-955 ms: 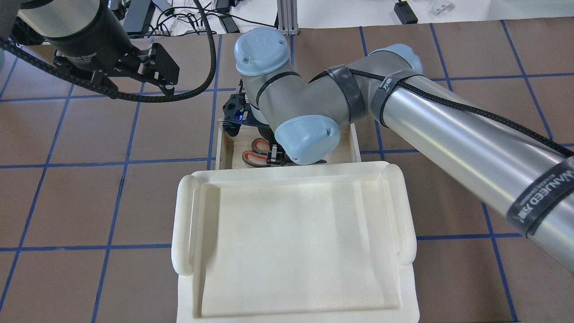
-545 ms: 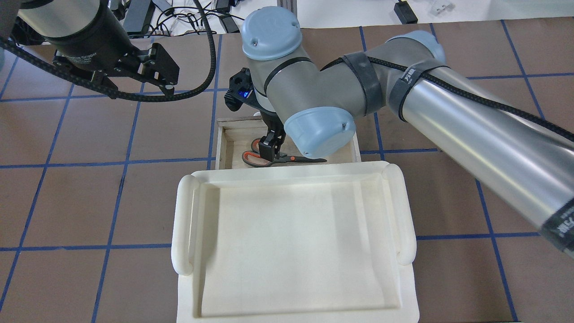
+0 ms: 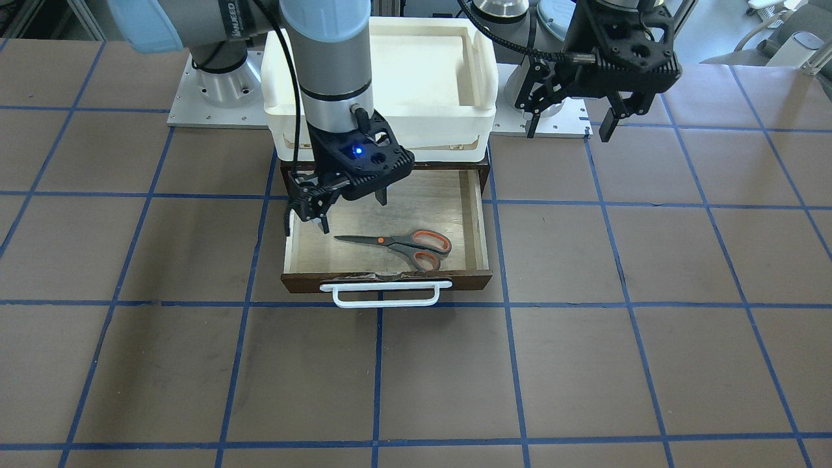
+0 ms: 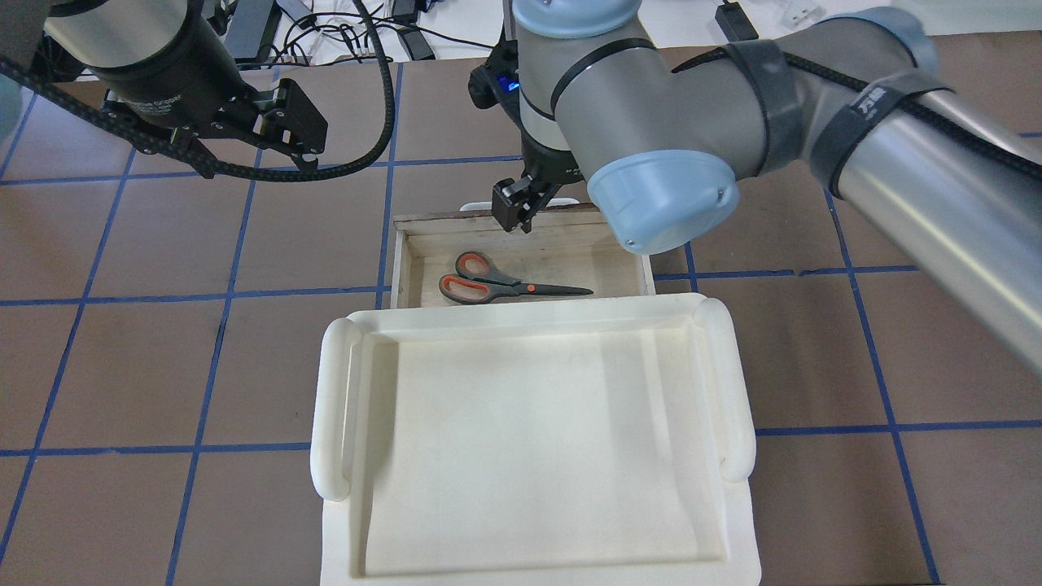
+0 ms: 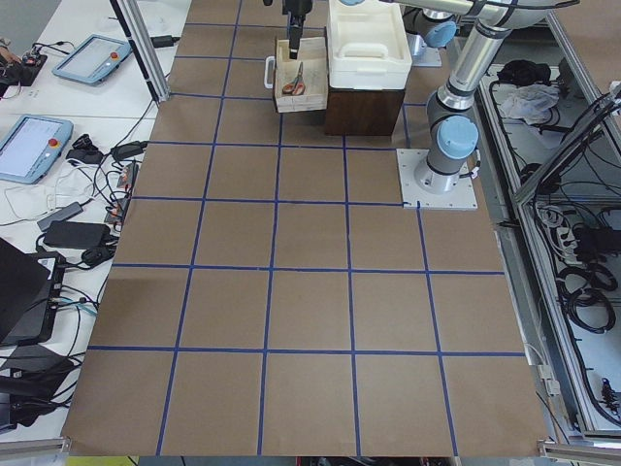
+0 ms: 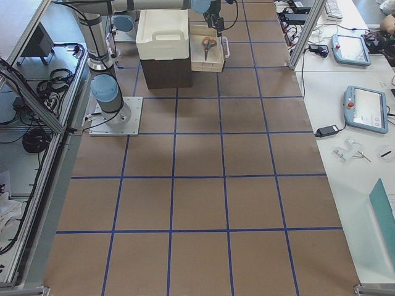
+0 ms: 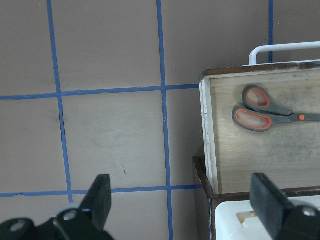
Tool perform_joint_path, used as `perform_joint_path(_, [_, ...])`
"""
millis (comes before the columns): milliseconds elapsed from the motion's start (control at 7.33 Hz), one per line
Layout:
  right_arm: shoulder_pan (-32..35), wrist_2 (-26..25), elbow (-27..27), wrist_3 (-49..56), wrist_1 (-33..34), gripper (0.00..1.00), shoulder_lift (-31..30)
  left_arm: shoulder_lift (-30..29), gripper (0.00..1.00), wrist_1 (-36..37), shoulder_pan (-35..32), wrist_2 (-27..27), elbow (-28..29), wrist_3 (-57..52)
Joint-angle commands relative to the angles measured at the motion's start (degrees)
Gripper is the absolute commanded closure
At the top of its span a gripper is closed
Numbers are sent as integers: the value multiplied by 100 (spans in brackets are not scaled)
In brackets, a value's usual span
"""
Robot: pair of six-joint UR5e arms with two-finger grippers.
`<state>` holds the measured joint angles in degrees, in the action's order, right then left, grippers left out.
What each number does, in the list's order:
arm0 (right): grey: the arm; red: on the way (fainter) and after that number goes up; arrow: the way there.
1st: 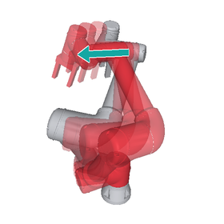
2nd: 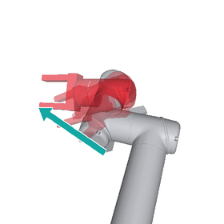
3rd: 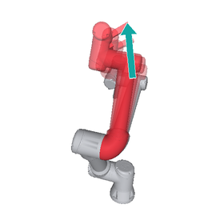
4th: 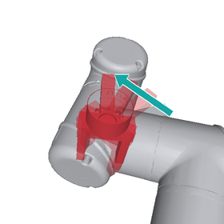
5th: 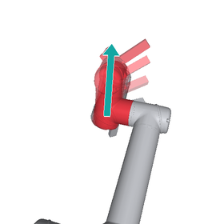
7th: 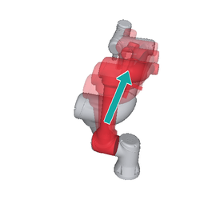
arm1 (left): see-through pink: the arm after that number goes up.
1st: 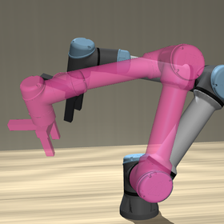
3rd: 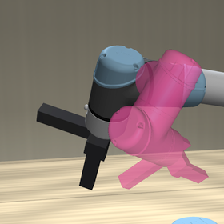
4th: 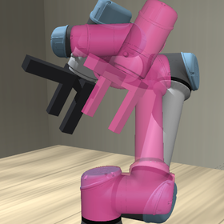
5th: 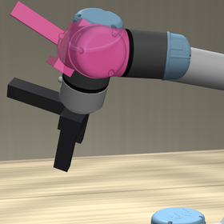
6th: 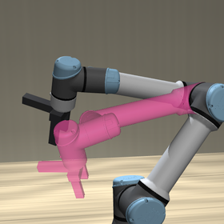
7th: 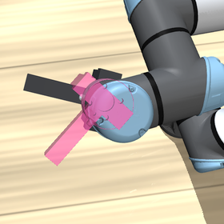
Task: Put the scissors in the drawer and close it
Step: 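Raise the right gripper out of the drawer and back to rest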
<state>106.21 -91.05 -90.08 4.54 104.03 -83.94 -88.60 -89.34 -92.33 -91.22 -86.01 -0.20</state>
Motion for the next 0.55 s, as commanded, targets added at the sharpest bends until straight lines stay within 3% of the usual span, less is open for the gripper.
perform_joint_path(0, [-1210, 70, -36, -340, -602, 0, -404, -576, 0, 425, -65, 69, -4, 89])
perform_joint_path(273, [-1725, 88, -132, -279, -735, 0, -404, -1200, 0, 1685, -756, -18, -39, 159])
perform_joint_path(409, [-1752, 88, -124, -278, -752, 0, -448, -1525, 0, 2005, -995, -19, -22, 1057])
